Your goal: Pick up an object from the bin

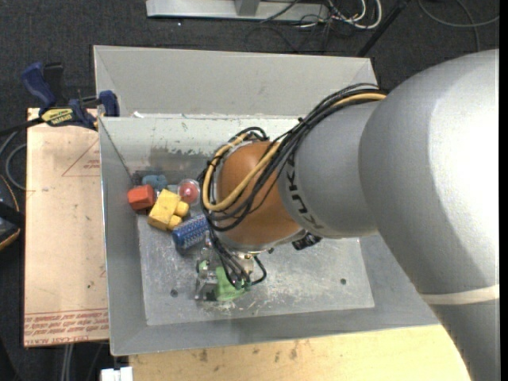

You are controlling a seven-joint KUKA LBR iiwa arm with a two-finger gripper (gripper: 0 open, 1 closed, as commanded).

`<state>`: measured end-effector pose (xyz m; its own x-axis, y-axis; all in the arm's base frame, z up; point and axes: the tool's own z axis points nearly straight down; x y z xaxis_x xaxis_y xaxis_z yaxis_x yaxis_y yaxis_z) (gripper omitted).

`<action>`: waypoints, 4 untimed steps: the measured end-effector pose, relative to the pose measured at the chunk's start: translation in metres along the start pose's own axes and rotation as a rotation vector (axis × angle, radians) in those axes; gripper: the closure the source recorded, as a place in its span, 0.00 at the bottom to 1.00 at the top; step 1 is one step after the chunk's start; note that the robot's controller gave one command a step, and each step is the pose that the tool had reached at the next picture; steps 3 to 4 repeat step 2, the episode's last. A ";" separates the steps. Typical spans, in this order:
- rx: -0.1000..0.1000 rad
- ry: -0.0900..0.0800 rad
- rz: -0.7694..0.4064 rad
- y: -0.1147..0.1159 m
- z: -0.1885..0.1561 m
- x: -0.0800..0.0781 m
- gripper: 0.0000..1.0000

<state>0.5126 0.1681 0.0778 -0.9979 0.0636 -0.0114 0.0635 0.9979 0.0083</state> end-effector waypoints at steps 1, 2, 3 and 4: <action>-0.007 -0.009 -0.108 -0.039 0.000 0.003 1.00; 0.004 0.003 -0.117 -0.025 -0.126 0.008 1.00; 0.004 0.003 -0.117 -0.025 -0.126 0.008 1.00; 0.004 0.003 -0.117 -0.025 -0.126 0.008 1.00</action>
Offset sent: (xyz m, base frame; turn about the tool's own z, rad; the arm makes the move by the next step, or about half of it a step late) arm -0.0117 -0.0450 -0.0078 -0.1087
